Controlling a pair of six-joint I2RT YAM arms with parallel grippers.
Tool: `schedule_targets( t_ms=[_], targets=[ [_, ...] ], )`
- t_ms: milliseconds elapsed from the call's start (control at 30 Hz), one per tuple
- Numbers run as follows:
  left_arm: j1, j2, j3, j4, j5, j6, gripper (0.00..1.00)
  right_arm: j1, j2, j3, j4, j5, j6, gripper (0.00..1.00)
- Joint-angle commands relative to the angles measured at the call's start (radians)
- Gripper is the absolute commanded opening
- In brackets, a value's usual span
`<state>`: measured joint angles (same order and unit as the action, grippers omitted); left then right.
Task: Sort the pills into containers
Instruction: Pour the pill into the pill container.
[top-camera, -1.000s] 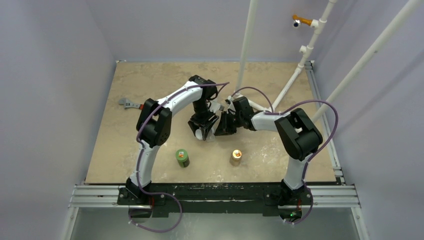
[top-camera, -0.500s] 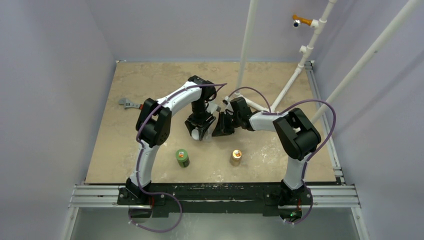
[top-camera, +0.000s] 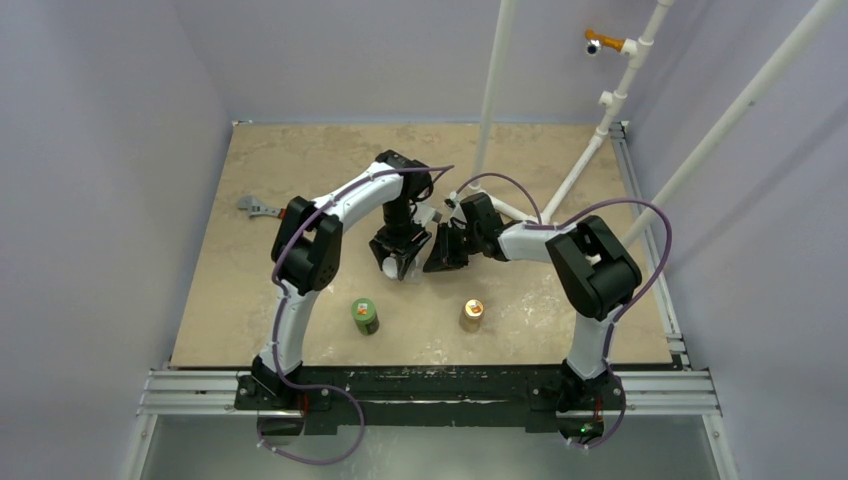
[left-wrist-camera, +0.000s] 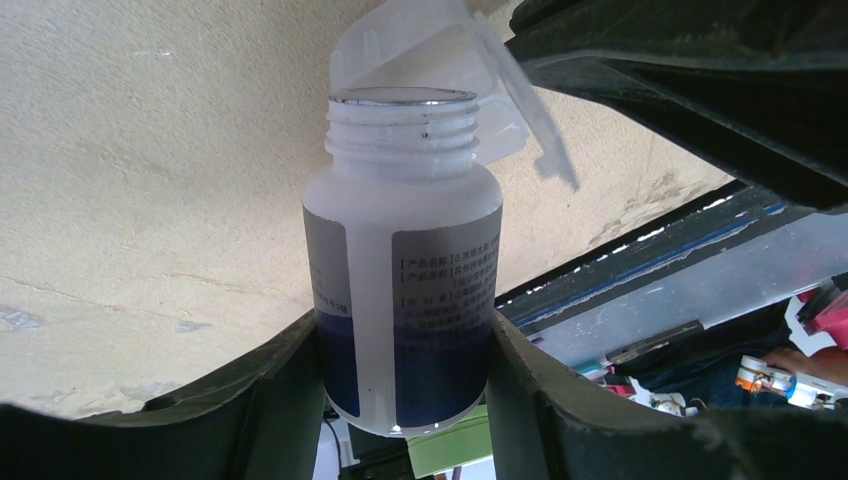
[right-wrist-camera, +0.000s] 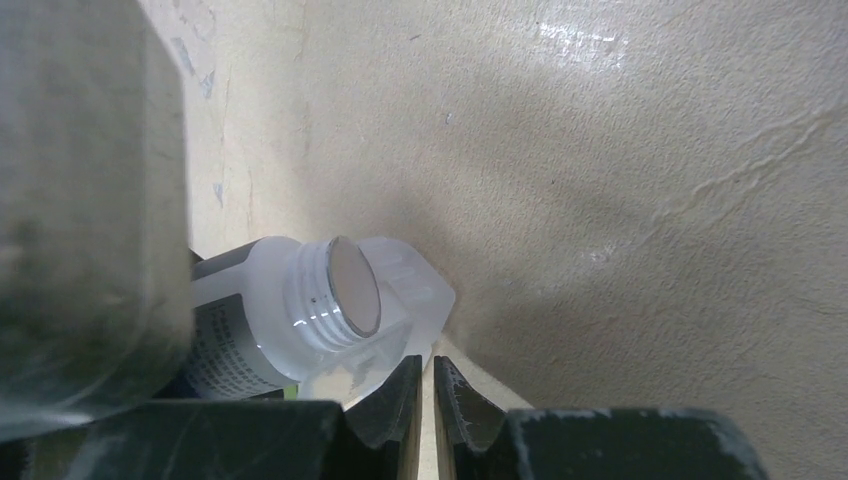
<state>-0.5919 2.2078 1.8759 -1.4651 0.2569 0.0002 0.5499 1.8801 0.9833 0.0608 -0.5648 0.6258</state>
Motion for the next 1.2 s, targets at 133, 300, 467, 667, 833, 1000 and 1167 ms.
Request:
schedule_targets(
  t_ms=[133,300,467,667,833,1000,1167],
  targets=[
    [-0.007,-0.054,0.035,-0.029,-0.012,-0.005,0.0,0.007,0.017,0.039,0.01,-0.004,-0.021,0.1],
    [-0.013,-0.05,-0.011,-0.01,-0.003,-0.004,0.0,0.006,0.019,0.038,0.01,-0.002,-0.023,0.1],
    [-0.015,-0.043,-0.022,-0.006,0.0,-0.005,0.0,0.007,0.017,0.037,0.01,-0.002,-0.023,0.09],
    [-0.016,-0.056,0.018,-0.018,-0.017,-0.006,0.0,0.007,0.015,0.037,0.009,-0.001,-0.023,0.09],
    [-0.016,-0.083,0.039,-0.021,-0.028,-0.014,0.0,0.005,0.011,0.035,0.006,0.006,-0.024,0.09],
    [-0.017,-0.097,0.041,-0.028,-0.023,-0.013,0.0,0.006,0.007,0.038,0.001,0.015,-0.026,0.09],
    [-0.021,-0.093,0.016,-0.019,-0.002,-0.007,0.0,0.007,0.008,0.038,-0.001,0.017,-0.028,0.09]
  ],
)
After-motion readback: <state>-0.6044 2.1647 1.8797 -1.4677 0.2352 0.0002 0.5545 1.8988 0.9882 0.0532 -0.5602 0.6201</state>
